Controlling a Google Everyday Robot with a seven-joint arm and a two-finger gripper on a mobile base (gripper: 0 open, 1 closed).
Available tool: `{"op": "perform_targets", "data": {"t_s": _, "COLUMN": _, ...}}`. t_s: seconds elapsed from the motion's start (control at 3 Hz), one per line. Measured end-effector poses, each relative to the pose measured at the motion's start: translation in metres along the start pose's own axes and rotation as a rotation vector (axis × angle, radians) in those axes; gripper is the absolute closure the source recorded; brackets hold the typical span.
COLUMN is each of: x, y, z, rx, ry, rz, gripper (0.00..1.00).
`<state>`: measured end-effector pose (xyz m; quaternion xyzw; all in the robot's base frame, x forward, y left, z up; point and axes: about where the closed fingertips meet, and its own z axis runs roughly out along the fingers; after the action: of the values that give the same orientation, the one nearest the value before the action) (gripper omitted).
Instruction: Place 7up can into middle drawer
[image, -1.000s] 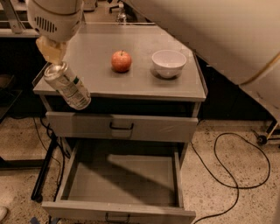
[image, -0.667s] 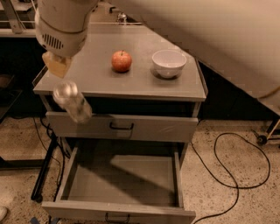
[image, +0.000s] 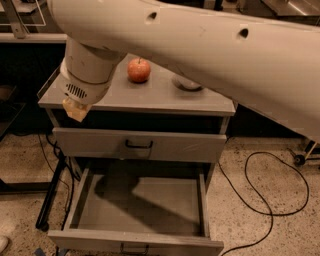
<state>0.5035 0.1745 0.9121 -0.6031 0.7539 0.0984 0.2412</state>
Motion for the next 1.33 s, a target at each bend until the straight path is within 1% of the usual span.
{"op": "perform_targets", "data": {"t_s": 0.33, "x": 0.0, "y": 0.0, "z": 0.0, "rx": 0.0, "ry": 0.0, "rz": 0.0, "gripper": 1.0}}
{"op": "perform_targets", "data": {"t_s": 0.67, "x": 0.02, "y": 0.004, "z": 0.006, "rx": -0.014, "ry": 0.032, "rz": 0.049, "gripper": 1.0}}
{"op": "perform_targets", "data": {"t_s": 1.0, "x": 0.087, "y": 0.019, "z": 0.005, "rx": -0.026, "ry": 0.086, "rz": 0.213, "gripper": 1.0}}
{"op": "perform_targets", "data": {"t_s": 1.33, "x": 0.14, "y": 0.029, "z": 0.004, "rx": -0.032, "ry": 0.135, "rz": 0.324, "gripper": 1.0}}
